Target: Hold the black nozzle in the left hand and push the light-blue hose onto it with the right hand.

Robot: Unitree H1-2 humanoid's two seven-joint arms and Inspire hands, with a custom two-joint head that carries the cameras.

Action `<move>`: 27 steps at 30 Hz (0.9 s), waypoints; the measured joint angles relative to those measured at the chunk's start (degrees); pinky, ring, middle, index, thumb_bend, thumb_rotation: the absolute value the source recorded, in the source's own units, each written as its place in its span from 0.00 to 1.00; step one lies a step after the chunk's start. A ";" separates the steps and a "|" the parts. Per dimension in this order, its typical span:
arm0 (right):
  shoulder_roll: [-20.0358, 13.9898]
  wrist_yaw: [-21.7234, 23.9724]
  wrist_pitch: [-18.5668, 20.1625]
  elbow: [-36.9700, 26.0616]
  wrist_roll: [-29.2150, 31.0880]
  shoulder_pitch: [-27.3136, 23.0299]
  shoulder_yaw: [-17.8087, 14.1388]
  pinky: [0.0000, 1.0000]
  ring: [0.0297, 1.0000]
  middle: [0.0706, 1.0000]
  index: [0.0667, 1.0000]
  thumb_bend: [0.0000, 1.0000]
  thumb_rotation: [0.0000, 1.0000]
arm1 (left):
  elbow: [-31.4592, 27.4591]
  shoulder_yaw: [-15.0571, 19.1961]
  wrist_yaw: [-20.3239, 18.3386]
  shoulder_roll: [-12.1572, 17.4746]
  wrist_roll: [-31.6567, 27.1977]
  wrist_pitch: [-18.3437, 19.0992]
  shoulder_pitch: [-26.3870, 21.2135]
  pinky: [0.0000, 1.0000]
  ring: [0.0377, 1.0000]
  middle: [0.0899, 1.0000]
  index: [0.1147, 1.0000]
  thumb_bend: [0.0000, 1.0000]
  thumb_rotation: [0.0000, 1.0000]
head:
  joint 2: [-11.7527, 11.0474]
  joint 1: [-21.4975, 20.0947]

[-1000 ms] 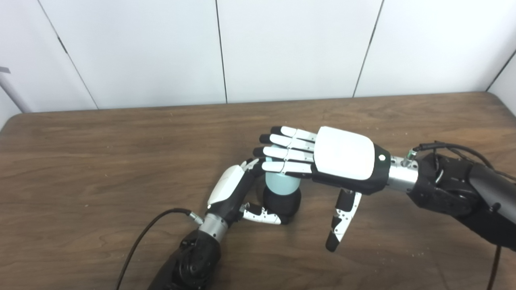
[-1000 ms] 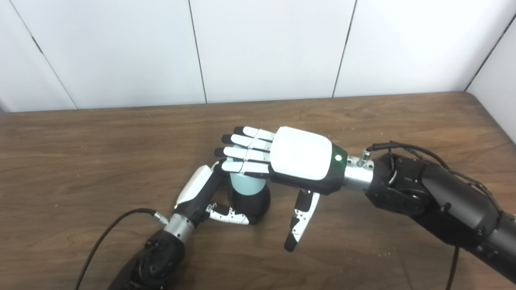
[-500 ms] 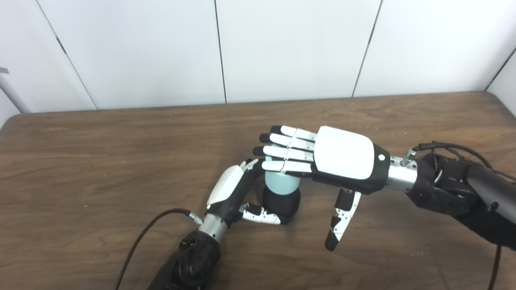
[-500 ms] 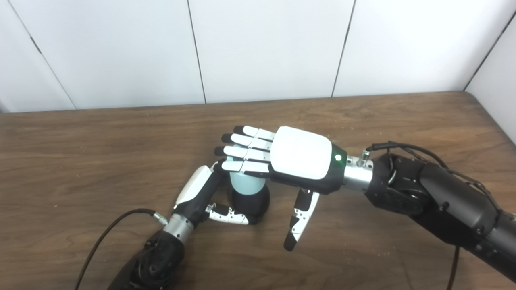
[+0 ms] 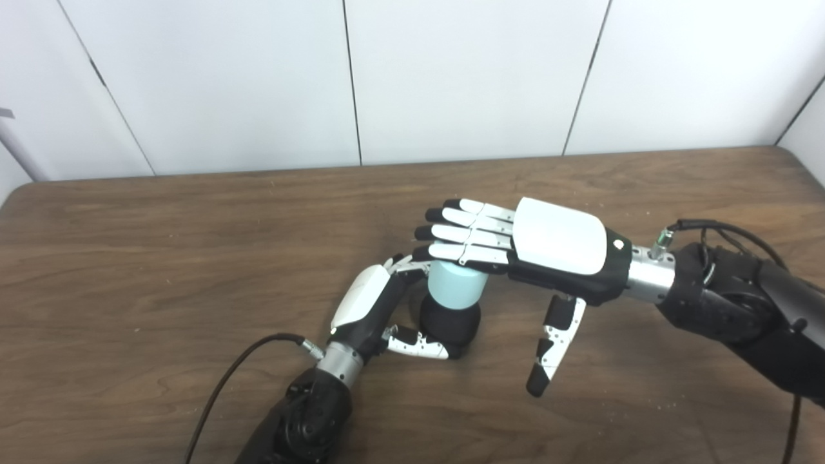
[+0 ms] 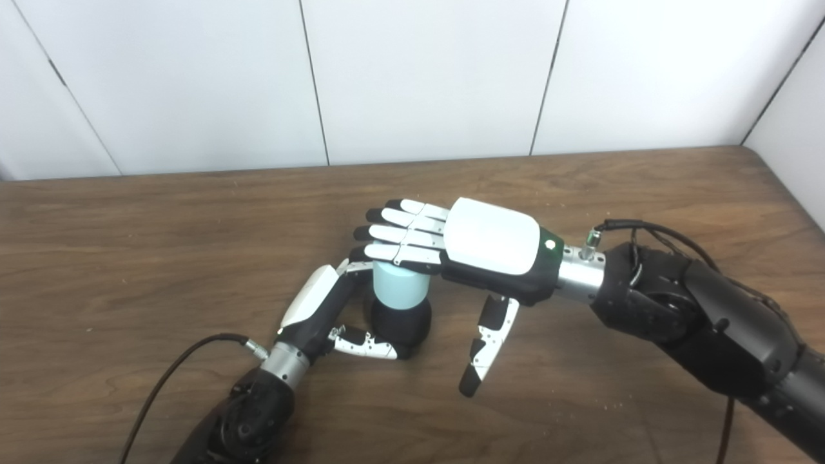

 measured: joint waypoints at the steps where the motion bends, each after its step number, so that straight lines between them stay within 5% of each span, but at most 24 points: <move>1: 0.17 0.76 -0.02 -0.01 0.13 0.12 -0.37 0.98 1.00 0.99 0.98 0.97 0.68 | 0.00 -0.01 -0.02 0.00 0.00 0.00 0.00 1.00 0.93 0.78 0.42 0.52 0.07 | 0.00 0.00; 19: 0.62 3.38 -0.09 -0.76 0.08 0.64 -1.80 0.95 1.00 1.00 0.97 0.97 0.67 | -0.26 0.06 -0.16 0.00 0.01 0.01 0.08 1.00 0.92 0.79 0.42 0.52 0.07 | 0.18 0.00; 27: 0.70 1.66 -0.05 -1.80 -4.71 0.43 -1.02 0.97 1.00 1.00 0.95 0.98 0.68 | -0.29 0.19 -0.18 -0.02 0.00 0.01 0.27 1.00 0.93 0.77 0.42 0.52 0.07 | 0.18 0.00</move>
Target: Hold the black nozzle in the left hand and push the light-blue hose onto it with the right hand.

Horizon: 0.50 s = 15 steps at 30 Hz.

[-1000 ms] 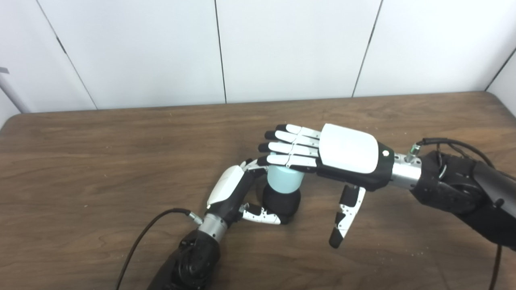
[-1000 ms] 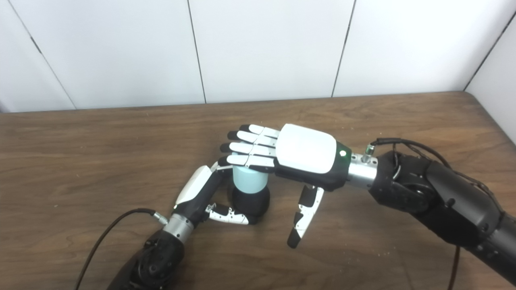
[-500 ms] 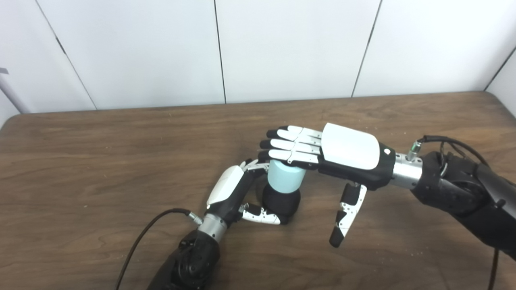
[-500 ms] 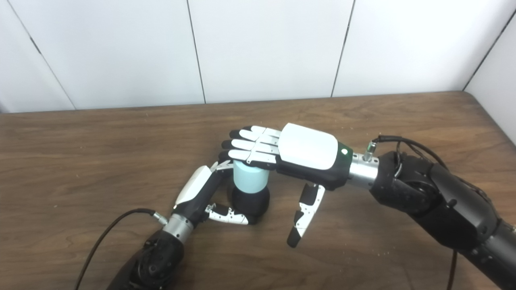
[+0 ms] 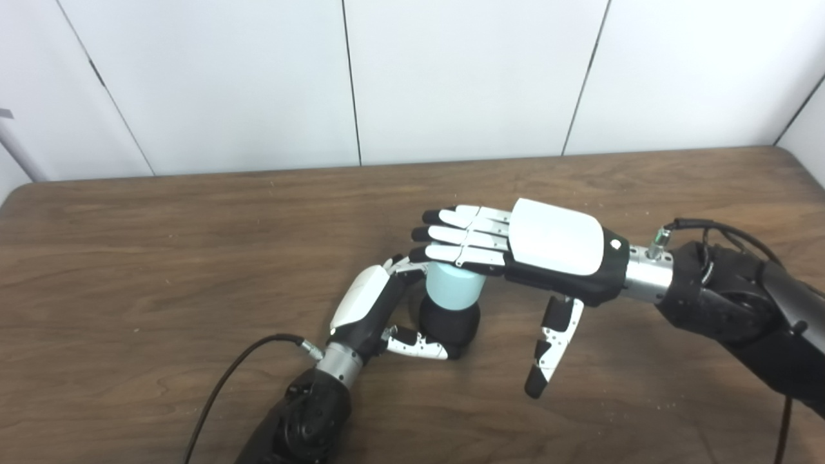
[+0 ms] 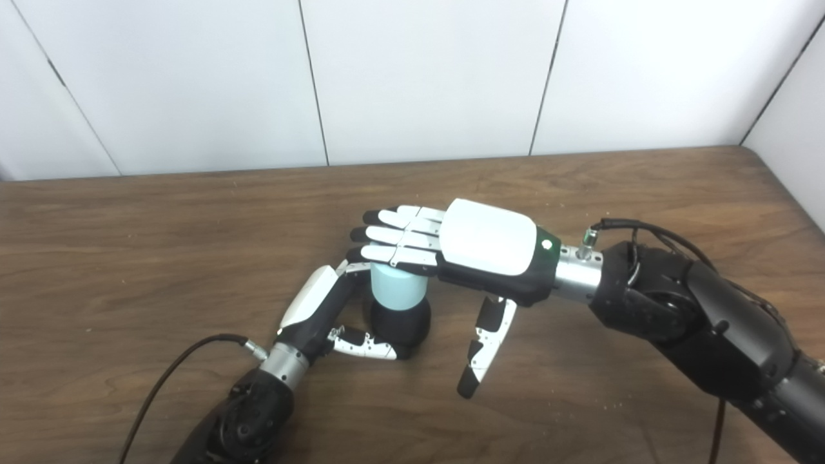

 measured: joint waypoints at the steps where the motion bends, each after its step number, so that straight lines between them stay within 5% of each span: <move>1: -0.03 -0.49 0.02 -0.01 -0.41 -0.08 0.30 0.97 1.00 1.00 0.94 0.99 0.68 | 0.00 0.01 0.00 0.00 0.00 0.00 0.01 1.00 0.93 0.77 0.42 0.52 0.07 | 0.00 0.00; 15: -1.49 -7.42 0.06 0.00 -9.48 -1.91 4.26 1.00 1.00 1.00 0.93 0.95 0.73 | -0.14 0.09 -0.14 0.00 0.01 0.04 0.08 1.00 0.93 0.78 0.42 0.52 0.07 | 0.09 0.00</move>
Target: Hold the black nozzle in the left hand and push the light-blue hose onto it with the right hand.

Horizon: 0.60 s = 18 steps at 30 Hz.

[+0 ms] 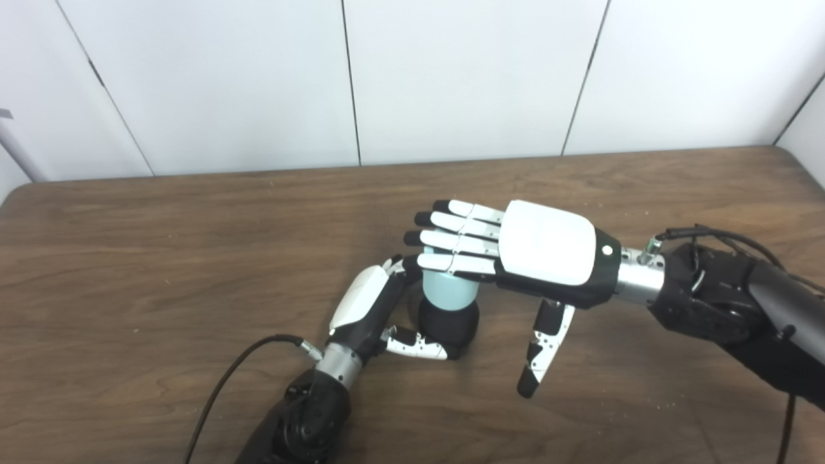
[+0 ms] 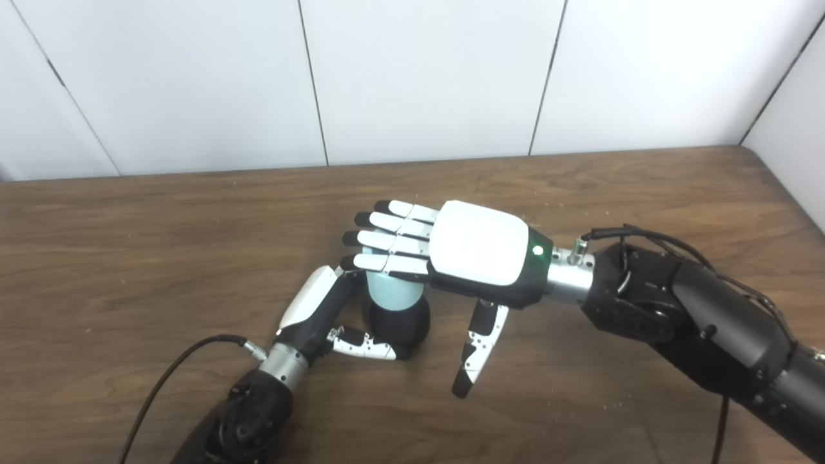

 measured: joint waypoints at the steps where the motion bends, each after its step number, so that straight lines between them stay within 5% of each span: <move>1: 0.00 -0.09 0.00 0.00 -0.16 0.01 0.00 1.00 1.00 1.00 0.93 0.95 0.74 | -0.06 0.00 -0.01 0.00 0.00 0.01 0.00 1.00 0.93 0.79 0.42 0.52 0.07 | -0.09 0.00; 10: 0.02 -0.02 -0.05 0.40 0.81 0.17 -0.28 1.00 1.00 1.00 0.95 0.96 0.74 | -0.04 -0.01 -0.03 0.00 0.10 0.01 -0.01 1.00 0.92 0.79 0.42 0.52 0.07 | -0.09 0.09; 18: 0.38 6.72 -0.07 2.09 10.94 0.79 -2.66 1.00 1.00 1.00 0.96 0.97 0.69 | -0.06 -0.01 -0.14 -0.01 0.41 0.10 0.00 1.00 0.92 0.79 0.42 0.52 0.07 | -0.09 0.18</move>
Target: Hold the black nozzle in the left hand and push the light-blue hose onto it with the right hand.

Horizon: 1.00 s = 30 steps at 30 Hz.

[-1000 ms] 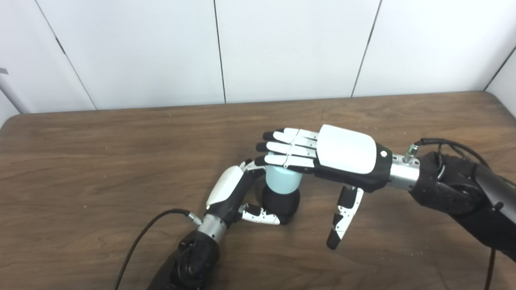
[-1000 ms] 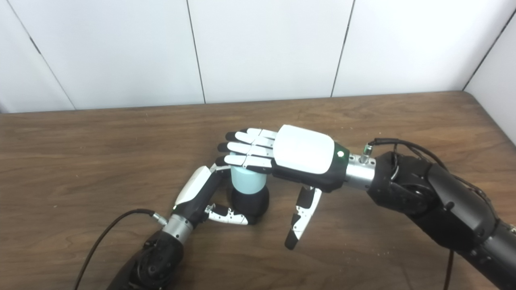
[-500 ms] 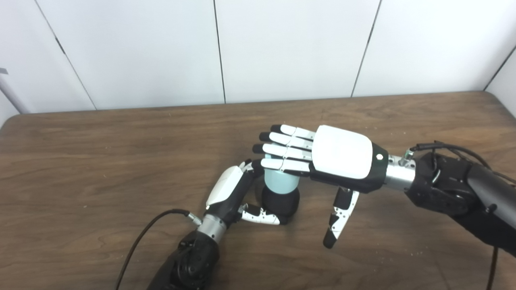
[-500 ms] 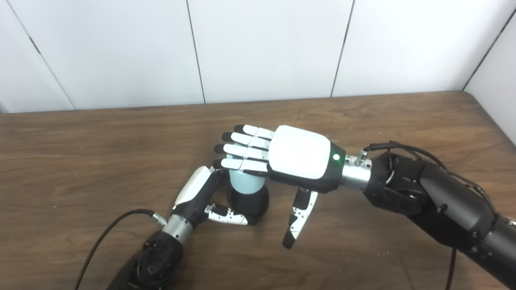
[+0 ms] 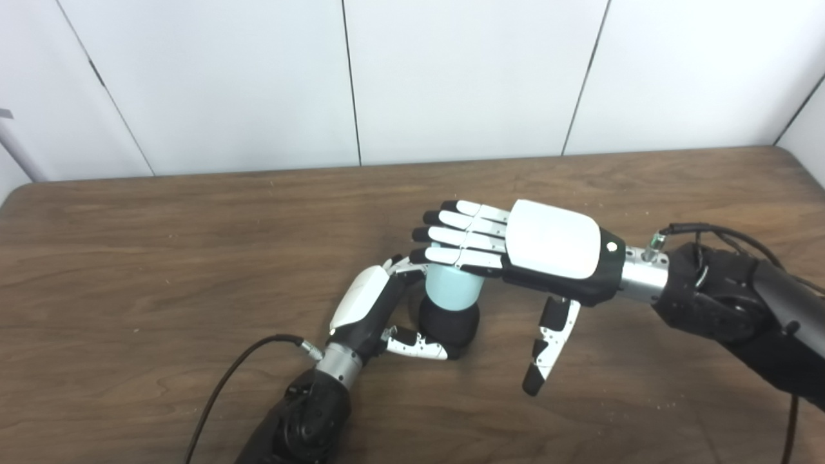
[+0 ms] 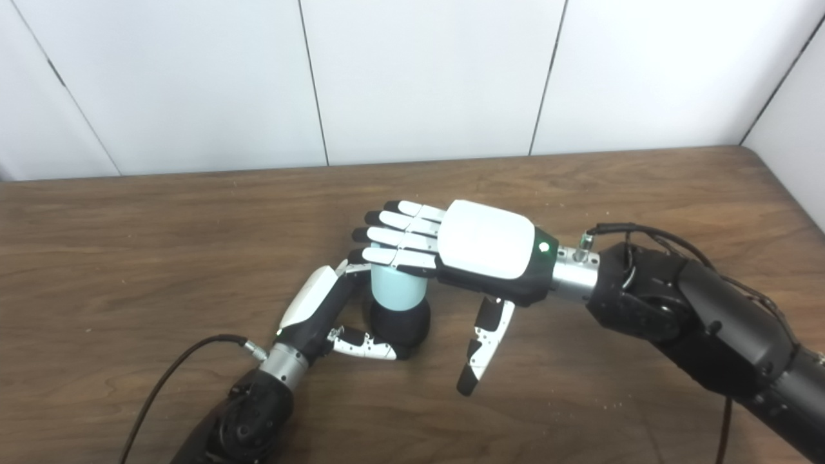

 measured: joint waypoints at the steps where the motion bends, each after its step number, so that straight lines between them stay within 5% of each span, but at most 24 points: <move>1: 0.19 1.05 0.00 0.19 1.38 0.00 -0.37 1.00 1.00 1.00 0.96 0.97 0.69 | 0.00 0.00 -0.01 0.00 0.03 0.00 0.00 1.00 0.92 0.79 0.42 0.52 0.07 | 0.00 0.00; 14: 2.43 8.31 0.87 0.89 7.80 1.06 -4.36 1.00 1.00 1.00 0.96 0.99 0.66 | -0.04 0.04 -0.06 -0.03 0.14 0.08 0.01 1.00 0.92 0.80 0.42 0.52 0.07 | 0.18 -0.18; 30: 3.67 8.34 0.01 -0.85 1.80 1.51 -5.37 1.00 1.00 1.00 0.96 0.99 0.68 | -0.13 0.11 -0.12 -0.02 0.21 0.08 0.09 1.00 0.92 0.78 0.42 0.52 0.07 | 0.18 -0.18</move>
